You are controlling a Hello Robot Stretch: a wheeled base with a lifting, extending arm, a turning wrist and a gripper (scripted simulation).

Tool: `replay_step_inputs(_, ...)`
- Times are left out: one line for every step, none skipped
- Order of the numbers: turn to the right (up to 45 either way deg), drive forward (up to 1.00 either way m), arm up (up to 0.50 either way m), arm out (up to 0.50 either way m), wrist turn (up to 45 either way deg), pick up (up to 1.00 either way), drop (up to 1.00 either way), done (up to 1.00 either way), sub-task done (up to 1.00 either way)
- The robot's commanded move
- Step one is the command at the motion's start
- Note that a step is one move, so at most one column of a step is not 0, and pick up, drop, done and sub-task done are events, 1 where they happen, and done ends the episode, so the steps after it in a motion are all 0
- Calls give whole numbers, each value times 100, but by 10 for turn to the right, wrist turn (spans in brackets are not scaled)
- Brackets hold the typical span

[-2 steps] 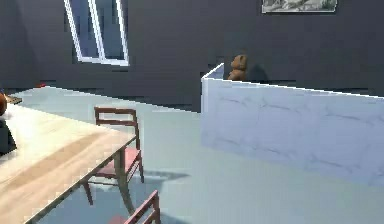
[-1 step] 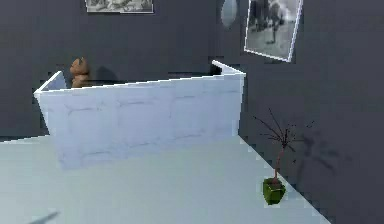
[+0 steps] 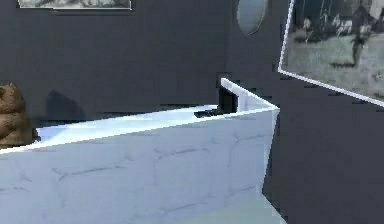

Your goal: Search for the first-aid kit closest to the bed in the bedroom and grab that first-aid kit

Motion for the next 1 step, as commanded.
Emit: replay_step_inputs(90,0,0,0,0,0,0,0,0)
